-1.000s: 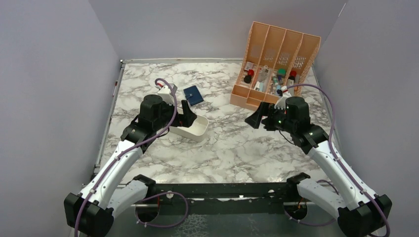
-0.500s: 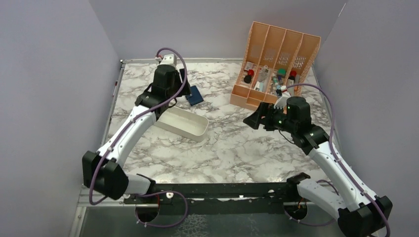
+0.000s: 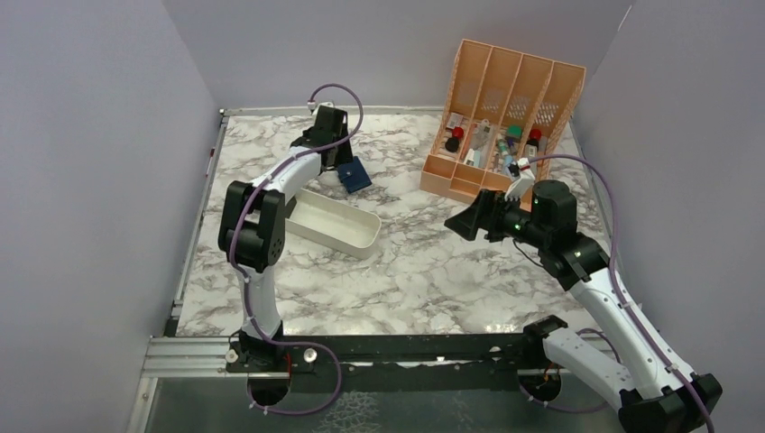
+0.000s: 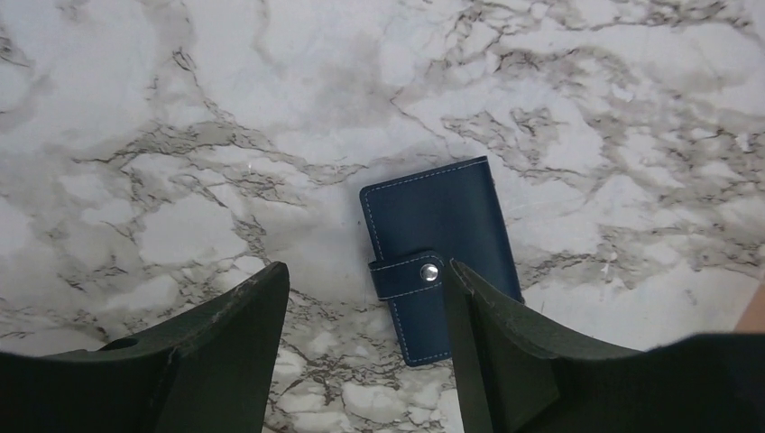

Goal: Put the credit cards into the card holder
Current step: Move the card holder to the center of the board.

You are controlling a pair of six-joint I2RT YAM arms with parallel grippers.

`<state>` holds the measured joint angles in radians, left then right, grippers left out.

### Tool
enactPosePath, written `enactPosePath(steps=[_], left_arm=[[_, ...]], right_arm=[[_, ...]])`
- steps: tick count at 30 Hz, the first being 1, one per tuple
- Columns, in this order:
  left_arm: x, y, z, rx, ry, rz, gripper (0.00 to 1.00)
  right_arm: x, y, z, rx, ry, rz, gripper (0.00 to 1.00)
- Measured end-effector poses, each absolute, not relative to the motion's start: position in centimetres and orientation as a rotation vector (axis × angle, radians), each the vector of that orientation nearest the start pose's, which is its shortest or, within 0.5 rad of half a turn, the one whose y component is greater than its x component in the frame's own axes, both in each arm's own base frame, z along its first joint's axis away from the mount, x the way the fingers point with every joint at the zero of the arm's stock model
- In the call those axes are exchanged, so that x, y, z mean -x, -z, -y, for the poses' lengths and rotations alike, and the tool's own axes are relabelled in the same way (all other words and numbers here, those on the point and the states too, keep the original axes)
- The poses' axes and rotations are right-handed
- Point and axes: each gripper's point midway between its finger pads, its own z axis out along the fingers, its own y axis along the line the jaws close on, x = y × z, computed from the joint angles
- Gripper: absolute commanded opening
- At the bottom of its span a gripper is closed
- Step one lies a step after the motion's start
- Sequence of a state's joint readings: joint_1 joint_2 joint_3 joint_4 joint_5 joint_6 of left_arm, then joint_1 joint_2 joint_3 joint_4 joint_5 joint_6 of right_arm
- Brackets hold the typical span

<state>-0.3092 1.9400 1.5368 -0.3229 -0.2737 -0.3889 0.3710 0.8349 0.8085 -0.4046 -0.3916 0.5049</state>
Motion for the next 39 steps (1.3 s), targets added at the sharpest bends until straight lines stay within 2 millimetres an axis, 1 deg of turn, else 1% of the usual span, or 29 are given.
enactPosePath(steps=[1, 3, 12, 14, 15, 17, 18, 19, 20, 21, 24, 27, 31, 35, 39], left_arm=[[-51.0, -11.2, 12.9, 0.225, 0.052, -2.283, 0.67], [-50.9, -9.3, 13.0, 0.217, 0.052, -2.325, 0.67], [-51.0, -5.1, 13.8, 0.209, 0.070, -2.404, 0.67], [-50.9, -4.1, 14.0, 0.203, 0.079, -2.421, 0.65], [-51.0, -3.9, 14.2, 0.202, 0.088, -2.424, 0.62], [-51.4, -3.9, 14.5, 0.198, 0.101, -2.418, 0.52], [-51.6, -4.0, 14.7, 0.193, 0.112, -2.417, 0.44], [-51.7, -4.0, 14.9, 0.189, 0.126, -2.415, 0.33], [-51.9, -3.9, 15.2, 0.180, 0.141, -2.415, 0.26], [-52.0, -3.9, 15.4, 0.173, 0.155, -2.414, 0.23], [-52.6, -4.3, 16.3, 0.143, 0.205, -2.400, 0.22], [-52.3, -4.2, 17.2, 0.112, 0.236, -2.410, 0.20], [-51.5, -4.2, 19.5, 0.033, 0.307, -2.423, 0.17], [-49.6, -4.3, 23.7, -0.094, 0.414, -2.436, 0.11], [-47.7, -4.1, 26.8, -0.181, 0.494, -2.447, 0.08]], right_arm=[[-23.1, -23.6, -18.2, 0.126, -0.940, -2.087, 0.99], [-23.0, -23.7, -18.1, 0.127, -0.940, -2.082, 0.99], [-23.1, -23.9, -18.1, 0.127, -0.939, -2.078, 0.99], [-23.2, -24.2, -18.2, 0.127, -0.939, -2.072, 0.99], [-23.2, -24.4, -18.2, 0.127, -0.939, -2.068, 0.99], [-23.3, -24.6, -18.2, 0.128, -0.938, -2.064, 0.99], [-23.3, -24.6, -18.2, 0.128, -0.938, -2.064, 0.99], [-23.3, -24.5, -18.2, 0.127, -0.937, -2.065, 0.99], [-23.3, -24.5, -18.1, 0.126, -0.937, -2.067, 0.99], [-23.3, -24.5, -18.1, 0.124, -0.935, -2.069, 0.99], [-23.3, -24.4, -18.1, 0.121, -0.933, -2.072, 0.98], [-23.3, -24.4, -18.1, 0.116, -0.932, -2.075, 0.98], [-23.3, -24.2, -17.9, 0.110, -0.924, -2.080, 0.98], [-23.5, -23.6, -17.3, 0.079, -0.881, -2.102, 0.98], [-23.5, -23.3, -17.1, 0.065, -0.862, -2.114, 0.98]])
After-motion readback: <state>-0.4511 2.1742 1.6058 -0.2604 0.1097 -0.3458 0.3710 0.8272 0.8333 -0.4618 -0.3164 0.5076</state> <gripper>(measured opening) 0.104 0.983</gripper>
